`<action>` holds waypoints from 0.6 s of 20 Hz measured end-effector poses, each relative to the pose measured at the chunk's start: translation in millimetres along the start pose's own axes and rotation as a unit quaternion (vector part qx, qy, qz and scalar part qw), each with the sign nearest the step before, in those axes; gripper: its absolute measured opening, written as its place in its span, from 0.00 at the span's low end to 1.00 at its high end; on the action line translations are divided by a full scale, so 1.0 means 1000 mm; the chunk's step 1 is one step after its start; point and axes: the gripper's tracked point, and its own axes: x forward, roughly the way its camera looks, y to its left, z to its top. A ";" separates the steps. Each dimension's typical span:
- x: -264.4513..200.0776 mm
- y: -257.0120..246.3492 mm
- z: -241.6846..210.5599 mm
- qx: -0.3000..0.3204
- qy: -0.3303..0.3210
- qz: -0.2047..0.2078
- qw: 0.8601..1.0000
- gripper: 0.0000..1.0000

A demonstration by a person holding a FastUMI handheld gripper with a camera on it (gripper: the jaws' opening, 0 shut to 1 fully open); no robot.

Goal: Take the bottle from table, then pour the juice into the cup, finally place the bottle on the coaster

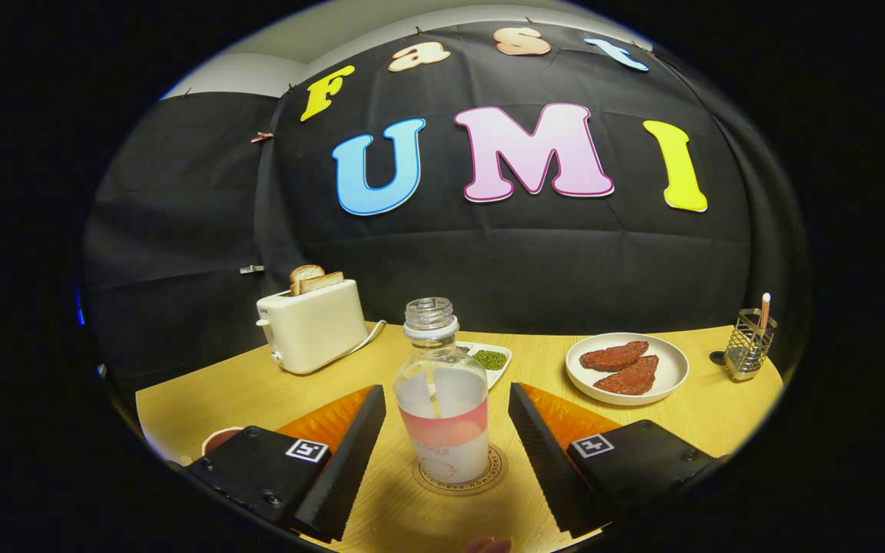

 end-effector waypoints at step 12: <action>-0.096 0.020 0.071 -0.023 -0.032 -0.001 0.999 0.98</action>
